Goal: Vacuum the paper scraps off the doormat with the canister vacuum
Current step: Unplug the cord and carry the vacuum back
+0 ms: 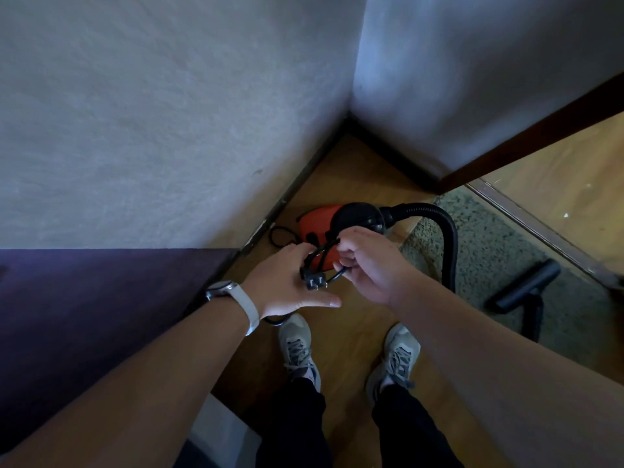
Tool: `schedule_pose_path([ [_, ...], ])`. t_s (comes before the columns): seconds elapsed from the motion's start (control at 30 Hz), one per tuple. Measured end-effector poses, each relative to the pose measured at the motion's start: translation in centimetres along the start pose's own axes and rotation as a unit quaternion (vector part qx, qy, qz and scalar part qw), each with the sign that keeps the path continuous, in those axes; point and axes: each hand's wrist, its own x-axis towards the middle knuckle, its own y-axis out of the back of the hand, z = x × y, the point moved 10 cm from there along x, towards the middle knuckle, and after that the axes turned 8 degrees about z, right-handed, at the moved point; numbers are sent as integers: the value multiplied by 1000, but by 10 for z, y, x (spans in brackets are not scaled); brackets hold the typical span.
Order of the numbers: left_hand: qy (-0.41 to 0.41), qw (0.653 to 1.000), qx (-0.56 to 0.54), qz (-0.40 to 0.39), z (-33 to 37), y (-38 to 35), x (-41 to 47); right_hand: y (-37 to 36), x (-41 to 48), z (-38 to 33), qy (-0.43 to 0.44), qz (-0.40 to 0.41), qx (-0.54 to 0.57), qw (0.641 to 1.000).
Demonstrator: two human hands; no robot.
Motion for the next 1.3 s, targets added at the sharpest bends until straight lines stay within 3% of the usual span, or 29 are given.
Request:
schedule_pose_path([
  [0.2, 16, 986, -153, 69, -13, -22, 25, -7, 11, 4, -16, -4, 53, 998],
  [0.33, 84, 968, -229, 49, -20, -42, 37, 8, 25, 3, 5, 5, 29, 1000],
  [0.4, 92, 977, -189, 38, -23, -47, 47, 22, 33, -1, 35, 29, -5, 999],
  [0.47, 67, 995, -66, 25, -21, -48, 59, 38, 41, -8, 88, 53, -97, 990],
  [0.57, 40, 994, 91, 36, -16, -40, 77, 63, 53, -15, 143, 92, -232, 958],
  [0.67, 25, 985, 158, 66, -13, -30, 103, 82, 65, -20, 178, 93, -314, 928],
  [0.83, -1, 975, 198, 100, -5, -36, 152, 113, 96, -24, 228, 105, -485, 837],
  [1.1, -29, 954, 275, 120, -21, -97, 230, 174, 191, -24, 230, 134, -588, 764],
  [1.3, -32, 951, 286, 116, -30, -131, 262, 215, 247, -34, 252, 173, -662, 684],
])
